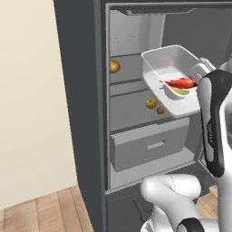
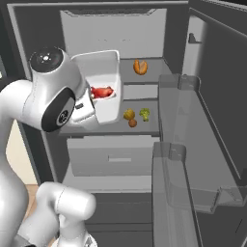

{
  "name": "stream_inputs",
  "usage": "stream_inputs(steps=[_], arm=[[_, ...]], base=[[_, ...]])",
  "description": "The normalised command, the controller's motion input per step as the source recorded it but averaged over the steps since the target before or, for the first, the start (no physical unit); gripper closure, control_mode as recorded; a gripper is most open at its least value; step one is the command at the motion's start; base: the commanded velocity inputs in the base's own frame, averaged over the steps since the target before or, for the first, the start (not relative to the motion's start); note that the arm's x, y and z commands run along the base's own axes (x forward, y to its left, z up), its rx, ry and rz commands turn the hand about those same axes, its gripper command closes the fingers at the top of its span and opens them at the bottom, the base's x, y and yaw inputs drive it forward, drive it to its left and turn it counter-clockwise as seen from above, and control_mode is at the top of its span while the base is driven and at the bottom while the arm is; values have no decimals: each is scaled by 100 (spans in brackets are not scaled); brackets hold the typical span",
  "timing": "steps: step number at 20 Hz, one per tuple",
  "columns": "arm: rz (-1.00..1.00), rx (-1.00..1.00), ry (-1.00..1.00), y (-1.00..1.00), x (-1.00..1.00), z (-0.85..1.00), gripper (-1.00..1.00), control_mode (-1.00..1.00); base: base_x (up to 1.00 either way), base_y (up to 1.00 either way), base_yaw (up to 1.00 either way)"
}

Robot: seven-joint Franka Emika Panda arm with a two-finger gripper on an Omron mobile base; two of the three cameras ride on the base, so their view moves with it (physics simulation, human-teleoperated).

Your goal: Place the tupperware on the top shelf of the fridge. Make space for the tupperware among the existing items by rearranging them on the shelves if needed. Close the fridge door when finished.

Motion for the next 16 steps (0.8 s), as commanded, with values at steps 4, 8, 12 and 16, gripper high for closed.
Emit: stream_inputs(steps=[4, 8, 12, 16], arm=[[0, 9, -4, 0, 50, 16, 100, -100], [0, 8, -7, 0, 47, 12, 100, -100], [0, 4, -3, 3, 56, 13, 100, -100], [0, 0, 0, 0, 67, 6, 100, -100]], base=[[0, 0, 0], [0, 0, 0], [0, 0, 0], [0, 0, 0]])
